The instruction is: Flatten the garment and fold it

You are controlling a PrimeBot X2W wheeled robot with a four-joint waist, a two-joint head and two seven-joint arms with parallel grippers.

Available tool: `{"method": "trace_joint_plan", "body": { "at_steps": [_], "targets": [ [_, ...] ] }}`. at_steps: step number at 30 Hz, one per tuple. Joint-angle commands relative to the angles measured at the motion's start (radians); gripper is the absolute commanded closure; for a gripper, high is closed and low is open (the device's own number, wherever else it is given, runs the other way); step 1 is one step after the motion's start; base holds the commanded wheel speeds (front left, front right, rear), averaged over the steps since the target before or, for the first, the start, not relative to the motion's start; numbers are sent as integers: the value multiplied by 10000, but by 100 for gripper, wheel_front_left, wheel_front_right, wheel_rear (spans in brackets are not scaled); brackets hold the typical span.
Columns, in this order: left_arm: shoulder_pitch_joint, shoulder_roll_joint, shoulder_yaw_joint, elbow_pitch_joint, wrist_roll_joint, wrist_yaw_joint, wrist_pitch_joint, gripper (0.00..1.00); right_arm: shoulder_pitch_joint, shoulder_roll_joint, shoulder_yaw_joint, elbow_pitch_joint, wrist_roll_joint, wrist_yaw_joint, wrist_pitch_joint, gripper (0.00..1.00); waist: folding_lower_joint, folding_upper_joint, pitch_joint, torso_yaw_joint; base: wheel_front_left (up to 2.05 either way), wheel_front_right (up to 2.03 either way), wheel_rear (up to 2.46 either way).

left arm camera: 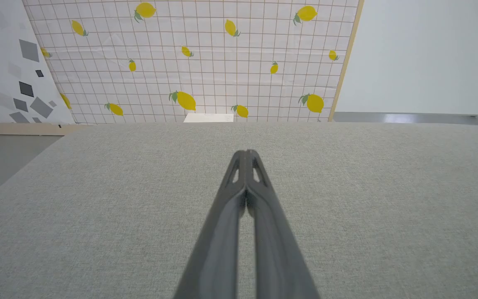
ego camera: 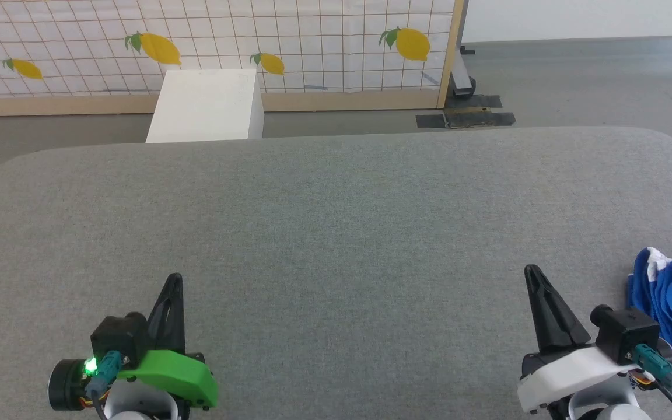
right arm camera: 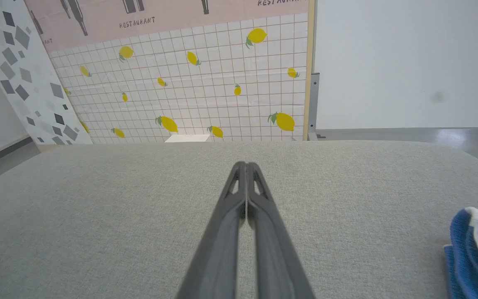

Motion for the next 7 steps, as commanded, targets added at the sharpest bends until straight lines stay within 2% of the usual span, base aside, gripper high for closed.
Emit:
{"method": "trace_joint_plan", "body": {
  "at_steps": [1,7],
  "targets": [
    [4,-49,3,-56,104,102,63,100,-90,-2,-29,-91,-117,-7,57,100,0,0,-2,-2,0,0,0],
    [4,-57,-19,-130,179,160,185,100,-100,-2,-58,-152,-238,-8,178,100,0,0,-9,-12,0,0,0]
  ]
}}
